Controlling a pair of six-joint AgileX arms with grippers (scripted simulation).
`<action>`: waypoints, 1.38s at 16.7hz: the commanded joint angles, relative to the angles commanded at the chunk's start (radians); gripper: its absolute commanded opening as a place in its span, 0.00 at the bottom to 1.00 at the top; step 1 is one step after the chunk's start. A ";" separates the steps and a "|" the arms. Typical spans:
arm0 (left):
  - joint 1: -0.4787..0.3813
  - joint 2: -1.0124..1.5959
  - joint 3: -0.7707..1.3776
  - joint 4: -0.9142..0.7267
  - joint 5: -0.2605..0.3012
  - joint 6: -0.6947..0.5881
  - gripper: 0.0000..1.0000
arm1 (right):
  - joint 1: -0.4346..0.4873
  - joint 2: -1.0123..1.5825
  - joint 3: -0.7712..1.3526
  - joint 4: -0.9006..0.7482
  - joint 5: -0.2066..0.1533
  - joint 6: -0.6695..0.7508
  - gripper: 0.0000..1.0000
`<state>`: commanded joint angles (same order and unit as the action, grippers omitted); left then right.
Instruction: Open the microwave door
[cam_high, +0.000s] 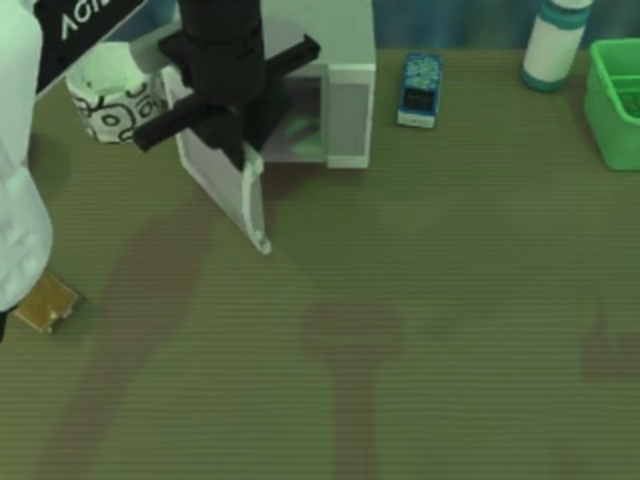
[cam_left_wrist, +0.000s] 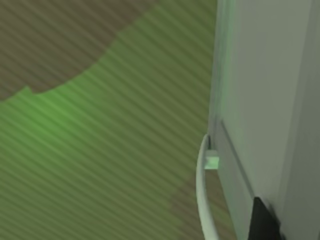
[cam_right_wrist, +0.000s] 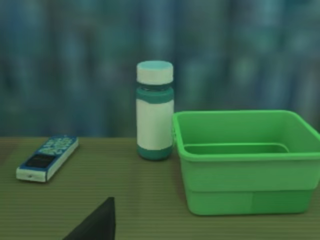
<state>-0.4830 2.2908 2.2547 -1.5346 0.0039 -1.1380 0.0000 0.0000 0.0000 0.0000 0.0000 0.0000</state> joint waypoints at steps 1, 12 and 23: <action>0.000 0.000 0.000 0.000 0.000 0.000 0.00 | 0.000 0.000 0.000 0.000 0.000 0.000 1.00; 0.000 0.000 0.000 0.000 0.000 0.000 0.00 | 0.000 0.000 0.000 0.000 0.000 0.000 1.00; 0.009 -0.039 -0.058 0.024 0.001 0.011 0.00 | 0.000 0.000 0.000 0.000 0.000 0.000 1.00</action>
<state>-0.4743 2.2518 2.1972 -1.5108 0.0047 -1.1266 0.0000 0.0000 0.0000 0.0000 0.0000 0.0000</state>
